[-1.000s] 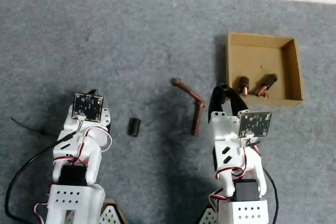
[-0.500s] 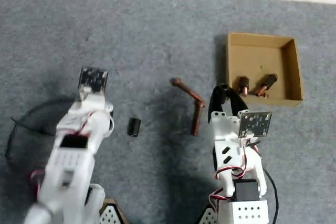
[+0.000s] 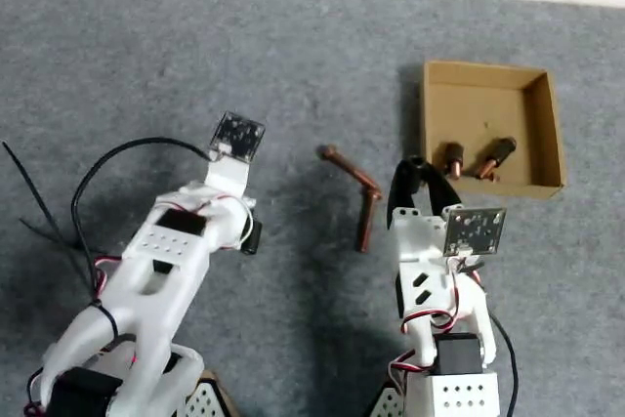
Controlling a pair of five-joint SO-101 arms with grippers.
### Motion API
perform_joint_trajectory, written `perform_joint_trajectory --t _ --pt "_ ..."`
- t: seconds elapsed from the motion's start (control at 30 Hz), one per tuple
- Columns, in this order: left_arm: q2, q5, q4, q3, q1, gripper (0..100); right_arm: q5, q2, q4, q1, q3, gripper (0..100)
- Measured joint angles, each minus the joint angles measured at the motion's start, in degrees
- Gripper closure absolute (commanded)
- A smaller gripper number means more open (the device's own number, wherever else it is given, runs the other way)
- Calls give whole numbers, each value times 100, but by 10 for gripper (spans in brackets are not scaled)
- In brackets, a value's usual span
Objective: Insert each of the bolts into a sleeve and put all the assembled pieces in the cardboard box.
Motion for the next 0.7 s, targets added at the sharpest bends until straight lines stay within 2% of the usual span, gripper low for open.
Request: perform_joint_trajectory --t 0.1,0.33,0.47,0.57,0.7 --pt "70 70 44 -519 149 919 0 0 0 0 0 991" --pt "510 1134 290 -1864 1002 912 0 0 26 0 0 991" --pt "1433 1363 290 -2523 1345 890 396 0 26 0 0 991" --pt "2338 1943 290 -3138 1354 837 536 0 26 0 0 991" --pt "3552 2558 448 -4009 1371 826 571 0 26 0 0 991"
